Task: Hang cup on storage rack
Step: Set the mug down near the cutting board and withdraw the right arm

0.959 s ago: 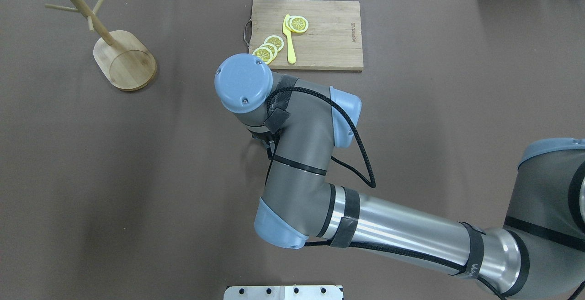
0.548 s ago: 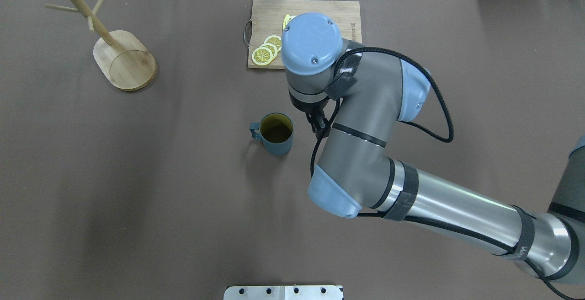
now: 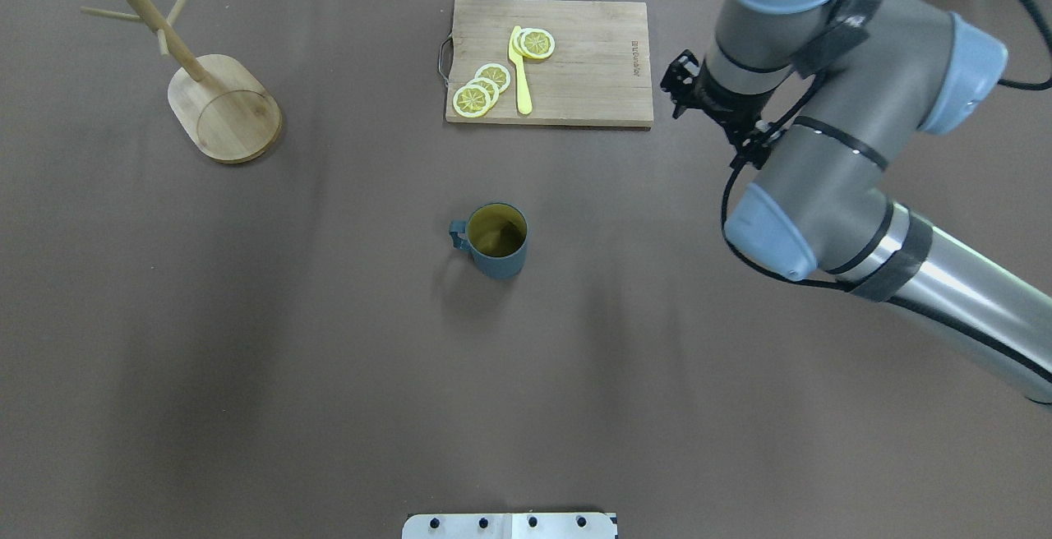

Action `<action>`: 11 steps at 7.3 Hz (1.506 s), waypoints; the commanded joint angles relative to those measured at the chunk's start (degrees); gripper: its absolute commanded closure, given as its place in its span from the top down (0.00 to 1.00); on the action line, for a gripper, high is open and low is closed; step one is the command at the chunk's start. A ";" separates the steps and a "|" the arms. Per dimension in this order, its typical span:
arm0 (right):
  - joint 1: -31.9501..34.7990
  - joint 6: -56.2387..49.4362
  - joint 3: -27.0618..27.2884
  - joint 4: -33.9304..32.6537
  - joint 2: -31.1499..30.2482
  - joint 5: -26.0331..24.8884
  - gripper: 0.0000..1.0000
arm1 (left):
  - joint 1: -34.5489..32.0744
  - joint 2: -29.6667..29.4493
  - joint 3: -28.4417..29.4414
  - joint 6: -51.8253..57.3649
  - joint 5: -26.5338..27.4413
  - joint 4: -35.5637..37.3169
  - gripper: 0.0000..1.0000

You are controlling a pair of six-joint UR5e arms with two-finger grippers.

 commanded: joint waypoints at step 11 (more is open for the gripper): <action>44.96 -99.15 -10.78 17.38 -38.86 15.87 1.00 | 42.81 -11.80 -2.34 -35.73 25.83 -14.64 0.98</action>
